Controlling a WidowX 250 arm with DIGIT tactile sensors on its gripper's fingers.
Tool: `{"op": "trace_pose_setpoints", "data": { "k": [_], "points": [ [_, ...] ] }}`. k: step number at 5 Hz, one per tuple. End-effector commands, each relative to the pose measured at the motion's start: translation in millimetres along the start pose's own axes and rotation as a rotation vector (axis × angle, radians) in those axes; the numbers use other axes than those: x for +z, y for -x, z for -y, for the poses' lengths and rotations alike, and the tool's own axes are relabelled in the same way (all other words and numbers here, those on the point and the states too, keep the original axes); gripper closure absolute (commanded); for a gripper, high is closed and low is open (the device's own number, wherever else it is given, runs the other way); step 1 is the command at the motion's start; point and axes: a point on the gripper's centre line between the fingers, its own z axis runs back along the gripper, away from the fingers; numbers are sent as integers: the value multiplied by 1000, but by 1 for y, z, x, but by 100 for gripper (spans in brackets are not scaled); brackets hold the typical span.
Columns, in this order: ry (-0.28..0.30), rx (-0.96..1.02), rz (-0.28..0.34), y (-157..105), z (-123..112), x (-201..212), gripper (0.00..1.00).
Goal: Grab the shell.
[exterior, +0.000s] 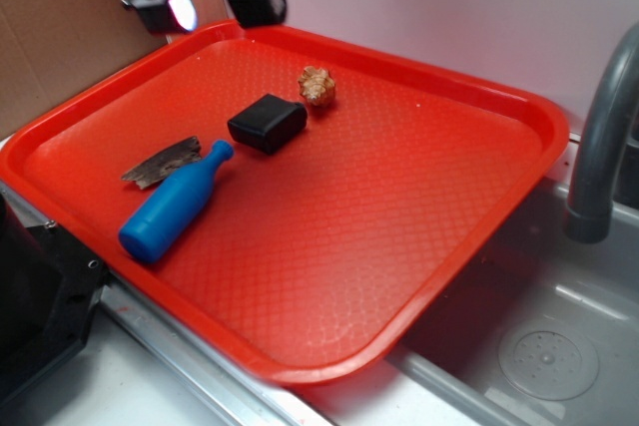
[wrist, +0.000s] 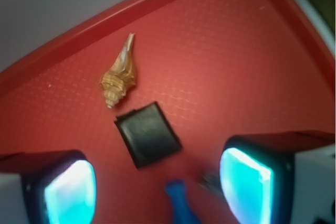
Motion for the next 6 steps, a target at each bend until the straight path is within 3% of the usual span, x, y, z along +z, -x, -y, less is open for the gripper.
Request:
{"op": "trace_pose_setpoints", "data": {
  "k": [1,4,5,6],
  "points": [
    [-4,-87,102,-23,50,-22,0],
    [-4,-87,102,-23,50,-22,0],
    [22,-94,105,-33,45,-36,0],
    [14,-104,101,-38,46,-47,0]
  ]
}}
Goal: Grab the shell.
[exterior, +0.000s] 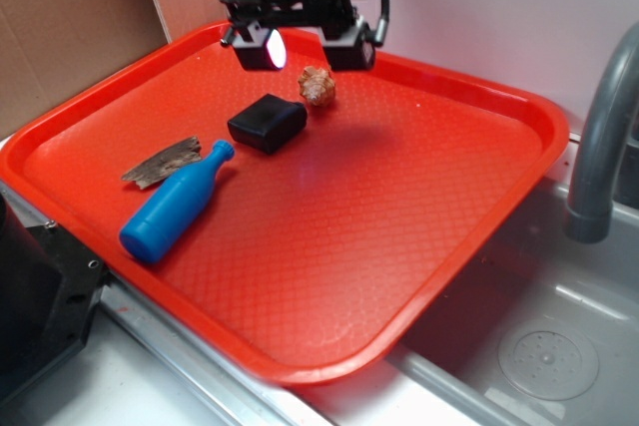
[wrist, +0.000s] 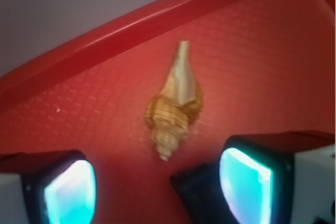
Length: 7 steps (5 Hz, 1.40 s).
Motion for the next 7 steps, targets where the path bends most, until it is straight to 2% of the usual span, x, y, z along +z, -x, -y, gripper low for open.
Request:
{"op": "trace_pose_setpoints", "data": {
  "k": [1,2,3,4,5,6,7],
  "points": [
    [-19,-8,23,-25,1,-16,0],
    [-39,-5,0,-29,-2,-29,0],
    [-48,18,-21,-28,-5,-34,5],
    [-28,57,-62,-27,-6,-34,100],
    [-37,42,-39,-21,-4,-16,100],
    [33,-15,-1,-8,-3,17,100],
    [46,-100,22,15,-7,68,100]
  ]
}}
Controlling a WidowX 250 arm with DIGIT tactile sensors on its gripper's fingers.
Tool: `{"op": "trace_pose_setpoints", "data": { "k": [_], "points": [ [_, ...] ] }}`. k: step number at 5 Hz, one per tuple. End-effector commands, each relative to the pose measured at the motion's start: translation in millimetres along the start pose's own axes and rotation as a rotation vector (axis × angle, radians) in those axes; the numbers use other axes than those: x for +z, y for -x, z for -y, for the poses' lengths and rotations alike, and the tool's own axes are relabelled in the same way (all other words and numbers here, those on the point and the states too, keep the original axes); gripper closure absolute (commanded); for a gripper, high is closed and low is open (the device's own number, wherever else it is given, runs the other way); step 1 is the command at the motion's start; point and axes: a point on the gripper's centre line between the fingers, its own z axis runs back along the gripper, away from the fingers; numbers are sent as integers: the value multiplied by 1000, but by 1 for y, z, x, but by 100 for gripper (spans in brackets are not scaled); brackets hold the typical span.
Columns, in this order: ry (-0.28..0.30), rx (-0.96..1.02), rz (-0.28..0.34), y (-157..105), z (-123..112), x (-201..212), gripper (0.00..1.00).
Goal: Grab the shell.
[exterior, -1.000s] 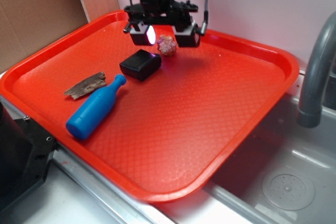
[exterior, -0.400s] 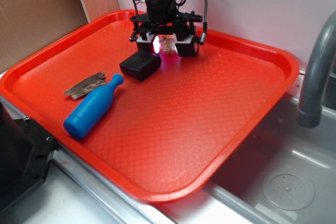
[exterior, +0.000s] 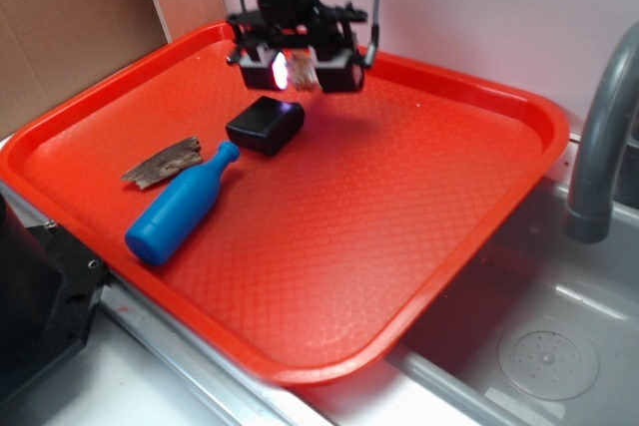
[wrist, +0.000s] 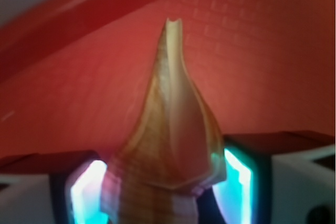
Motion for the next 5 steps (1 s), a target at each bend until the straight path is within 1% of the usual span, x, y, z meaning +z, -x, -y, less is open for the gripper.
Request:
{"op": "trace_pose_setpoints", "data": {
  "k": [1,2,3,4,5],
  "points": [
    [82,-238,54,44,-1,112,100],
    [116,-290,13,55,9,145,100],
    [86,-270,-78,63,18,165,100],
    [82,-277,-132,63,18,171,100],
    [95,-277,-127,59,13,177,100]
  ]
}}
